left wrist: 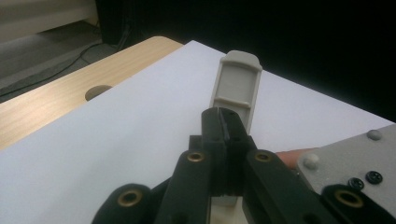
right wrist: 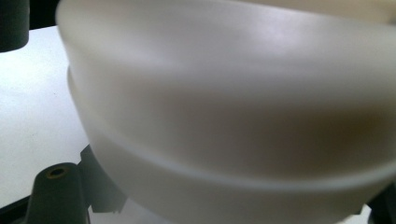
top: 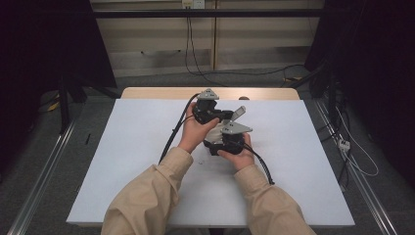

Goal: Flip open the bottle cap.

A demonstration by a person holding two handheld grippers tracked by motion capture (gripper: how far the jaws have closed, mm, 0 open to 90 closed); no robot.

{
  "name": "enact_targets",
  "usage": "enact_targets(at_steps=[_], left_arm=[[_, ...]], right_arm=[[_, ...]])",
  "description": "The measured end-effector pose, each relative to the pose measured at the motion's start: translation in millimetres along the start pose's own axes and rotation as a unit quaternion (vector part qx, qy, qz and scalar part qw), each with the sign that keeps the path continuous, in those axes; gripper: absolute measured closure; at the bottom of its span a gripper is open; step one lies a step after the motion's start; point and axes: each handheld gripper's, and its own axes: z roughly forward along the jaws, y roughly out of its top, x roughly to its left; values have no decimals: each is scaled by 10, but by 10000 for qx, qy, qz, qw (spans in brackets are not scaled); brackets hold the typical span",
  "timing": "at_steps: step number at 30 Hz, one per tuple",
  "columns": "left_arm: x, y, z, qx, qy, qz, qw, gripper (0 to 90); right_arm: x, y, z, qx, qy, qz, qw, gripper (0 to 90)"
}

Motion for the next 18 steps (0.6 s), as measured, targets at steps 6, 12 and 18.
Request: enact_targets(at_steps=[6, 12, 18], left_arm=[[-4, -6, 29, 43, -9, 41, 10000, 900], [-6, -17, 59, 52, -38, 1, 10000, 900], [1, -28, 90, 120, -42, 39, 9999, 900]], right_arm=[[-4, 0, -4, 6, 22, -16, 10000, 179], [-9, -1, -9, 13, 33, -12, 10000, 179], [-8, -1, -11, 16, 35, -15, 10000, 180]])
